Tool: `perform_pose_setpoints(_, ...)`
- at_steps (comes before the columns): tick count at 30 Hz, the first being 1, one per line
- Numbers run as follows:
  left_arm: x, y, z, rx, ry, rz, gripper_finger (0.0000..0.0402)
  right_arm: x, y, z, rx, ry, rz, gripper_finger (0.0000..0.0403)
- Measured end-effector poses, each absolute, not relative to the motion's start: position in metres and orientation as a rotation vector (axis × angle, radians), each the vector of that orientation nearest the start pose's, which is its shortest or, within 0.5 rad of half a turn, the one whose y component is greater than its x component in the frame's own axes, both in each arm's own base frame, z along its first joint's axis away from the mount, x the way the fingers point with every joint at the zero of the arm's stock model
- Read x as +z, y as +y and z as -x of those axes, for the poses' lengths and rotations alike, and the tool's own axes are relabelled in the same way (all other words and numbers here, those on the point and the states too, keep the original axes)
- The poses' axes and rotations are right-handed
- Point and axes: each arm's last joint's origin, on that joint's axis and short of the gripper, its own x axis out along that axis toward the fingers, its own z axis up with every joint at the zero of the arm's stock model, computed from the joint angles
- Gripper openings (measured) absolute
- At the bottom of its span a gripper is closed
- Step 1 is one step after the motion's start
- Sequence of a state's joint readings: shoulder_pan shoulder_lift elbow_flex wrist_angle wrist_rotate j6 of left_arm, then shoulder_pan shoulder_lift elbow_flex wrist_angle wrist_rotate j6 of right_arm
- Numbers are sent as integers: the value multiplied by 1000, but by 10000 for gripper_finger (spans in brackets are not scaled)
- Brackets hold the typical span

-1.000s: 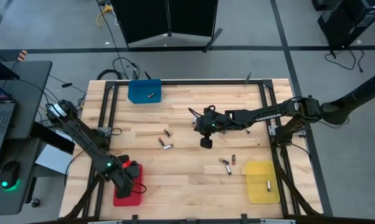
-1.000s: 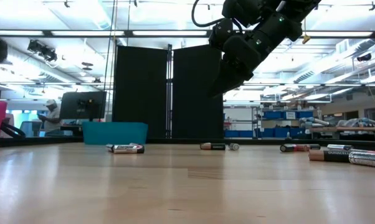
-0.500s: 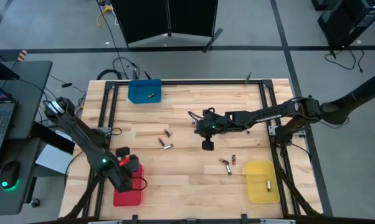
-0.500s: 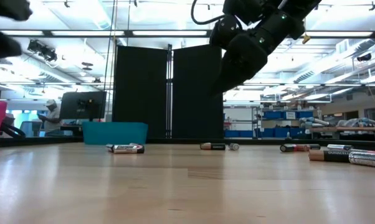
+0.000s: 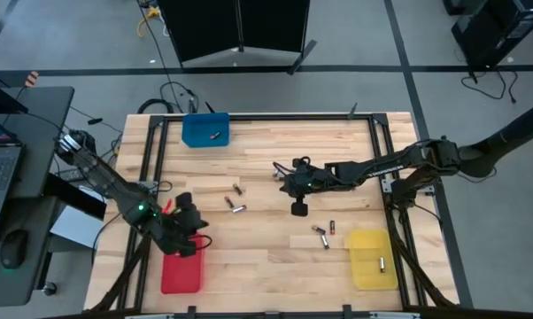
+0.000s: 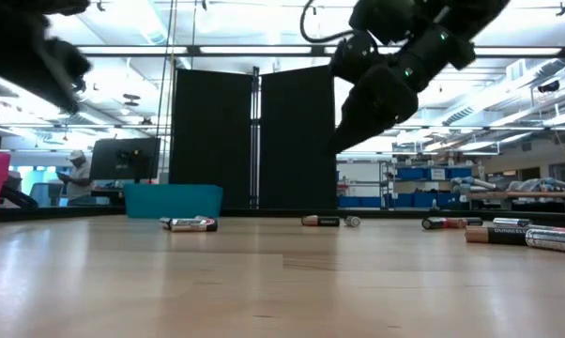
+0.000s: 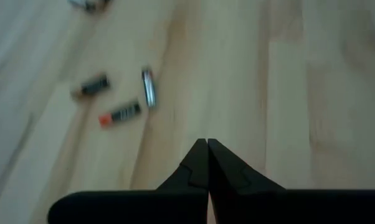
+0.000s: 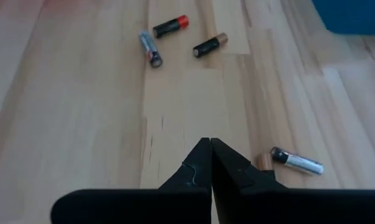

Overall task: Sort batteries
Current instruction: Put the silver battery into the yellow bin

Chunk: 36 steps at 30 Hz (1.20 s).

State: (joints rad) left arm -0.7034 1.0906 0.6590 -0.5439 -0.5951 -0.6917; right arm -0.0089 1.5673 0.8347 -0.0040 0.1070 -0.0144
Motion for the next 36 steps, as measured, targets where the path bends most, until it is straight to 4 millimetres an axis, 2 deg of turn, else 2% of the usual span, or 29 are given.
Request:
perform_pose_setpoints(4, 206, -101, -175, 139, 630, 58, 2, 167, -8, -304, -147, 704, -45, 7)
perform_pose_setpoints(12, 184, -63, -194, 39, 372, 54, 1, 155, -3, -295, -197, 722, -201, 10)
perform_pose_setpoints(16, 184, -48, -196, -11, 210, 28, 2, 152, 7, -292, -216, 757, -219, 14)
perform_pose_setpoints(21, 186, -30, -198, 26, 168, -8, 3, 148, 19, -286, -247, 851, -268, 14)
perform_pose_setpoints(27, 188, -13, -201, 4, 148, -51, 3, 157, 35, -283, -313, 996, -308, 15)
perform_pose_setpoints(36, 193, 8, -207, -51, 50, -122, 3, 194, 59, -266, -542, 1270, -301, 14)
